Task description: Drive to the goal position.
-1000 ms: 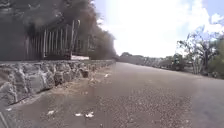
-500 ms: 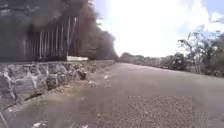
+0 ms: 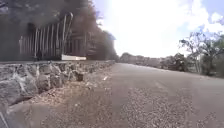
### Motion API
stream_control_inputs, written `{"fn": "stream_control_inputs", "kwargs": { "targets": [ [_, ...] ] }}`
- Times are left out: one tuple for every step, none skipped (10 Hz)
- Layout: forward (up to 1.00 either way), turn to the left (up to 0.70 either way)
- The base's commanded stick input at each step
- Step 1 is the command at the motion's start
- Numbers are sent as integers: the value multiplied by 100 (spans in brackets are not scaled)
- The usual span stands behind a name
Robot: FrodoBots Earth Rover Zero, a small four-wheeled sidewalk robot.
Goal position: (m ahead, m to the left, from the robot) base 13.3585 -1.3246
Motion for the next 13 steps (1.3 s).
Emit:
{"fn": "stream_control_inputs", "kwargs": {
  "targets": [
    [50, 0],
    [50, 0],
    [50, 0],
    [50, 0],
    [50, 0],
    [50, 0],
    [50, 0],
    [50, 0],
    [50, 0],
    [50, 0],
    [50, 0],
    [50, 0],
    [50, 0]
  ]
}}
